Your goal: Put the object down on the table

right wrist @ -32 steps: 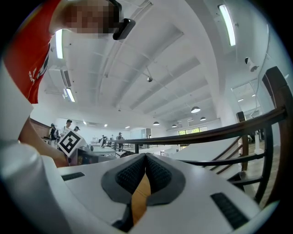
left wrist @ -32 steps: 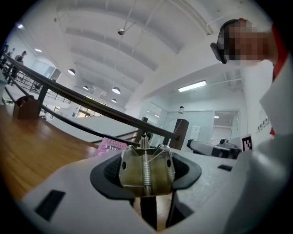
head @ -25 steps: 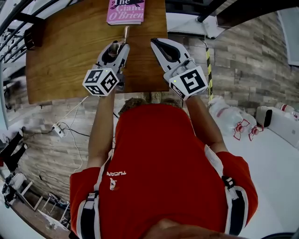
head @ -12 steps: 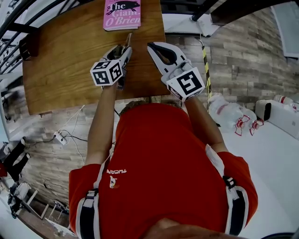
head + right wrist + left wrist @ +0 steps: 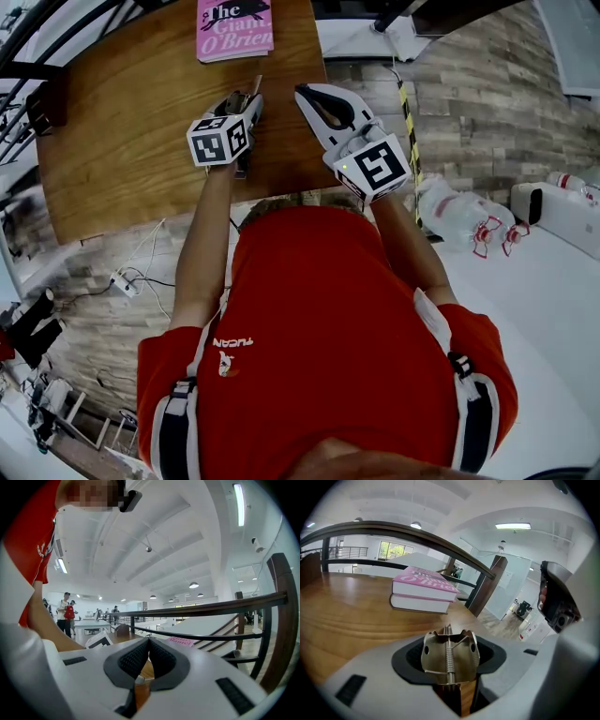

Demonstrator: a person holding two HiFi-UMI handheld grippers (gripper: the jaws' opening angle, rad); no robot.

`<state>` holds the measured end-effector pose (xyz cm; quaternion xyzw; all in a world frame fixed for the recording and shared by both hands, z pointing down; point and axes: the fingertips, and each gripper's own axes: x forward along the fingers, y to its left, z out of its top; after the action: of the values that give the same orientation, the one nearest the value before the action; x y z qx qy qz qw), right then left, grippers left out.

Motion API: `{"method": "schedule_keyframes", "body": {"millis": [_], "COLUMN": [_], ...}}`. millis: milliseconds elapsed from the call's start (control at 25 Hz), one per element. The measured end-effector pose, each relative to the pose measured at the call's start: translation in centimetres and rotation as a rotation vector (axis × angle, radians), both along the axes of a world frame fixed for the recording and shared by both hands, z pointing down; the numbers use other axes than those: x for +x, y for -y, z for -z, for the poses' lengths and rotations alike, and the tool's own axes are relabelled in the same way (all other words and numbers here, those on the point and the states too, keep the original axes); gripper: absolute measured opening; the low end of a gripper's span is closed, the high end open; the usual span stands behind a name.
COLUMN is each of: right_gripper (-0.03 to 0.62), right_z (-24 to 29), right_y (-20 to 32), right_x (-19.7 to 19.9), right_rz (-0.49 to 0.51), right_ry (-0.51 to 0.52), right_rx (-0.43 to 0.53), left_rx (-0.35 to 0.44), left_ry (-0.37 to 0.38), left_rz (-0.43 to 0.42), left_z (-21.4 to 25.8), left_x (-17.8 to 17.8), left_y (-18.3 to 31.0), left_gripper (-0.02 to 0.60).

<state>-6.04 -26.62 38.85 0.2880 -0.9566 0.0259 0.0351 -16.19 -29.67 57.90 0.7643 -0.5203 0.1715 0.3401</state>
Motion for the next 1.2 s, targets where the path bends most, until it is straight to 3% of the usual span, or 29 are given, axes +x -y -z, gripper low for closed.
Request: {"method": "schedule_keyframes", "body": {"millis": [240,480,960,1080,1200], "right_gripper": [0.025,0.025,0.025,0.025,0.025], "right_z": [0.1,0.2,0.0,0.2,0.6], "right_y": [-0.3,-0.3,-0.5,-0.6,-0.7], "right_x": [0.2,0.2,0.2,0.0,-0.3], "right_rz": [-0.02,-0.028,-0.026,-0.02,-0.011], "right_ry": [-0.002,-0.006,-0.006,0.008,0.027], "right_rx": [0.005,0.004,-0.001,-0.002,-0.002], "left_rx": [0.029,0.066,0.11,0.151,0.242], "left_ry": [0.022,0.048,0.088,0.085,0.06], "left_rz": [0.0,0.021,0.081,0.098,0.103], "left_z": [0.1,0.4,0.8,2.2,5.2], "left_x": [-0.1,-1.1,-4.1,-4.6,-4.6], "left_y": [0.6,1.1,1.2,1.0,0.7], "left_gripper": [0.219,0.29,0.299,0.3,0.299]}}
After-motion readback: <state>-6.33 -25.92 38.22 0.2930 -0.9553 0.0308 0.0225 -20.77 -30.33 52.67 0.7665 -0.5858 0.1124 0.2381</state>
